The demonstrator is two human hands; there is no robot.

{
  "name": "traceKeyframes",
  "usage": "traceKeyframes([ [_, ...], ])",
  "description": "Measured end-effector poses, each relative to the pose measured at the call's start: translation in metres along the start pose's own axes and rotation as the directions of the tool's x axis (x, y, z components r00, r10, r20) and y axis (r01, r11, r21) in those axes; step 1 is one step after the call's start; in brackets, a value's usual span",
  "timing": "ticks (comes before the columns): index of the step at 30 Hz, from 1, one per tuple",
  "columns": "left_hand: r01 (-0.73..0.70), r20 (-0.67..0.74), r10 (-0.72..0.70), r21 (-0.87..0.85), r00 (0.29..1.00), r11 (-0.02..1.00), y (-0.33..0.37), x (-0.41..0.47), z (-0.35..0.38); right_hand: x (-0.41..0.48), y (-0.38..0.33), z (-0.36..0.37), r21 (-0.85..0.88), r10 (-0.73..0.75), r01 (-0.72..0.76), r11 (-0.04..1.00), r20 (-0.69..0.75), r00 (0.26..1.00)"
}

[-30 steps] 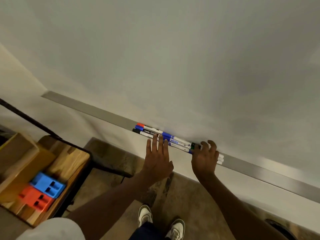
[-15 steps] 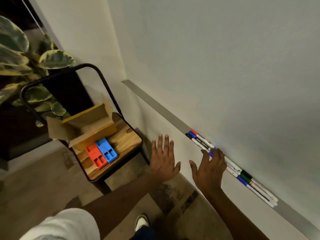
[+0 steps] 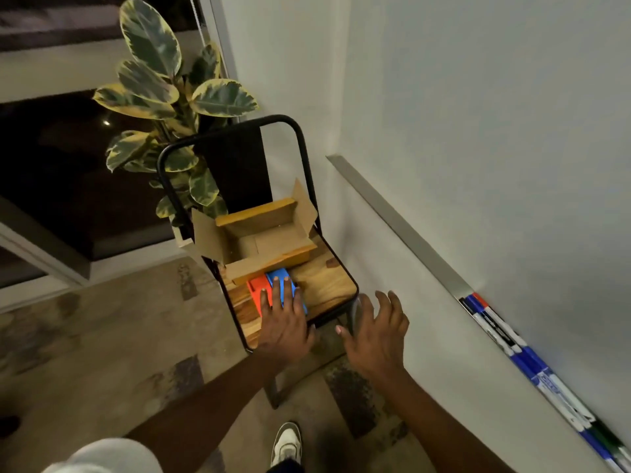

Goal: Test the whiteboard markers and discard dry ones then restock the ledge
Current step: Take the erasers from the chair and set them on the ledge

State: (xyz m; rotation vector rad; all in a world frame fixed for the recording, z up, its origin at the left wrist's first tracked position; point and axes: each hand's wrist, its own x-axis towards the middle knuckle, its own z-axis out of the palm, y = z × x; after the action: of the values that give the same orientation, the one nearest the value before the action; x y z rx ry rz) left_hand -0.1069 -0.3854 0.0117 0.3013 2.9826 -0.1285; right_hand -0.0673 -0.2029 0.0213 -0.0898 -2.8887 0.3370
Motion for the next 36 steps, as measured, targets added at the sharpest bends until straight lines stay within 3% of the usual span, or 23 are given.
traceKeyframes([
  [9, 0.002, 0.116, 0.011, -0.106, 0.993, 0.994, -0.074, 0.023, 0.044, 0.039, -0.081, 0.061, -0.083, -0.07, 0.088, 0.993, 0.199, 0.978],
  [16, -0.071, 0.112, 0.082, -0.101, 0.99, 0.992, -0.09, 0.039, 0.055, 0.063, -0.104, 0.095, -0.081, -0.062, 0.092, 0.993, 0.318, 0.946],
  [22, -0.039, 0.12, 0.056, -0.137, 0.991, 0.99, -0.096, 0.046, 0.059, 0.067, -0.115, 0.106, -0.034, -0.186, 0.205, 0.978, 0.299, 0.936],
  [28, -0.126, 0.064, 0.133, -0.103, 0.989, 0.987, -0.111, 0.045, 0.059, 0.051, -0.137, 0.12, -0.011, -0.304, 0.323, 0.947, 0.305, 0.902],
  [36, -0.181, 0.13, 0.192, -0.09, 0.973, 0.979, -0.12, 0.019, 0.073, 0.023, -0.146, 0.119, 0.045, -0.258, 0.26, 0.965, 0.367, 0.894],
])
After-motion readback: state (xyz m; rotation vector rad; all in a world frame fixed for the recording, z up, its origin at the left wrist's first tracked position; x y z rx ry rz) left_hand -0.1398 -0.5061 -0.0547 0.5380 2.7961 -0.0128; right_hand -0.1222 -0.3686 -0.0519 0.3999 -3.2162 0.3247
